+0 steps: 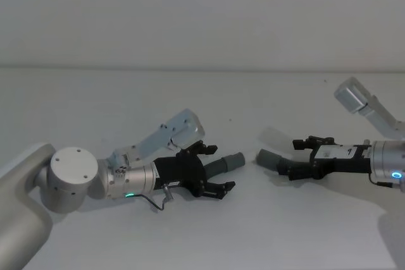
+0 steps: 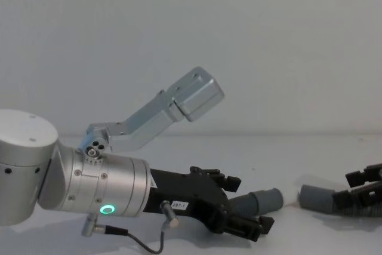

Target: Use both hands to pick up one end of the pipe from the table, align the ends, and insert them.

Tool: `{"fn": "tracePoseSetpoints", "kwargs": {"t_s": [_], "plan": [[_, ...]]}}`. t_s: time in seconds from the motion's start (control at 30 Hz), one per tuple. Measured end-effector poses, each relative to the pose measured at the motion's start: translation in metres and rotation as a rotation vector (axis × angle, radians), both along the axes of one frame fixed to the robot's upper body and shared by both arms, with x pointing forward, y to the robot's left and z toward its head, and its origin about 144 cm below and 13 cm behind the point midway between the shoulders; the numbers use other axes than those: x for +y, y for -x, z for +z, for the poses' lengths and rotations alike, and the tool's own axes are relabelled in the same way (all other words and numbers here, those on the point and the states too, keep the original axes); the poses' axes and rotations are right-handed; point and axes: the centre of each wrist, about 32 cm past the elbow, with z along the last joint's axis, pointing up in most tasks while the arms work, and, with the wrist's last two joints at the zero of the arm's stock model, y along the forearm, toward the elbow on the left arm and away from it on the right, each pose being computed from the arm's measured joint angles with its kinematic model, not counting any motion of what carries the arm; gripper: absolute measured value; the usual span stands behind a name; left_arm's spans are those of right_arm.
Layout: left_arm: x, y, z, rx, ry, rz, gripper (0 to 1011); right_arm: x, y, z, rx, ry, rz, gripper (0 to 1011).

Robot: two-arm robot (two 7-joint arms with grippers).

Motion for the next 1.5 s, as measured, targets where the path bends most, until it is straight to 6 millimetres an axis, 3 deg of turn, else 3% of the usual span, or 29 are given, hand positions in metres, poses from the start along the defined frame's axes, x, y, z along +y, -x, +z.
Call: {"fn": "tracePoseSetpoints", "kwargs": {"t_s": [1.5], "plan": [[0.0008,-0.0046,-0.0004,0.036,-0.028,-0.001,1001,0.0031,-0.0025,-0.0047,-0.015,0.055,0.024,1002]]}}
